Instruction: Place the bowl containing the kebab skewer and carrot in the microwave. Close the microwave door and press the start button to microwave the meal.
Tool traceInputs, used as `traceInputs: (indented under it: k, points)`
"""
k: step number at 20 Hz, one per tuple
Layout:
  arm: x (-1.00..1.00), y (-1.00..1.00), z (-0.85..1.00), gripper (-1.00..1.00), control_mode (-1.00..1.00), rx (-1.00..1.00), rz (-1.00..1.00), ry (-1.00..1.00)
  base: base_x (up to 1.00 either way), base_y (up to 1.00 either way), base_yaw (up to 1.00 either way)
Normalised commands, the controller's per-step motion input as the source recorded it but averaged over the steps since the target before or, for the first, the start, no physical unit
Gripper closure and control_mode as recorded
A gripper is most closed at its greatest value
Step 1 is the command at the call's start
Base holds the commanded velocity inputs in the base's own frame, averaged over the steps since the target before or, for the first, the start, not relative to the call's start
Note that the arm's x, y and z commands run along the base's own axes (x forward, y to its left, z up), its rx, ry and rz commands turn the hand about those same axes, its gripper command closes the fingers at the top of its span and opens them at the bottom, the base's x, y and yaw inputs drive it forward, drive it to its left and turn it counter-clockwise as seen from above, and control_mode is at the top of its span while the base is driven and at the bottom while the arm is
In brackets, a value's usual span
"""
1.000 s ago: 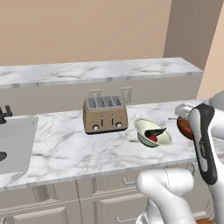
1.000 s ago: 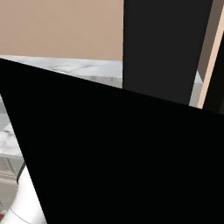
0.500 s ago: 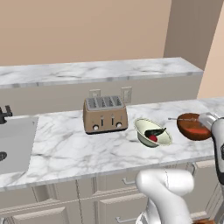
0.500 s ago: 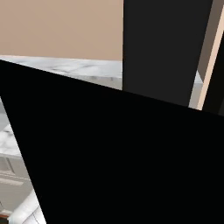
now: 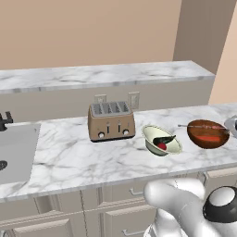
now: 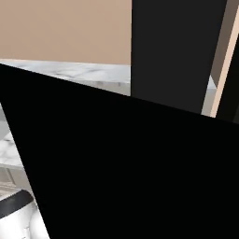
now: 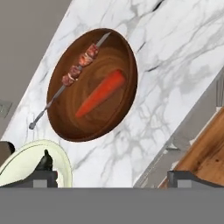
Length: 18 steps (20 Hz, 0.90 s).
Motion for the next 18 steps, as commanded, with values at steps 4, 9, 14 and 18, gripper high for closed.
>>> traceInputs:
  k: [4,9,14,18]
  points:
    - [0.19,-0.42,-0.38,-1.00,-1.00,0.05,-0.03,0.09,0.00,0.00,0.00]
    - [0.23,-0.11,-0.26,-1.00,-1.00,0.00,0.00,0.01,0.00,0.00,0.00]
    - [0.31,0.00,-0.33,-1.00,-1.00,0.00,0.00,0.00,0.00,0.00,0.00]
    - [0.29,0.00,-0.35,-1.00,-1.00,0.00,0.00,0.00,0.00,0.00,0.00]
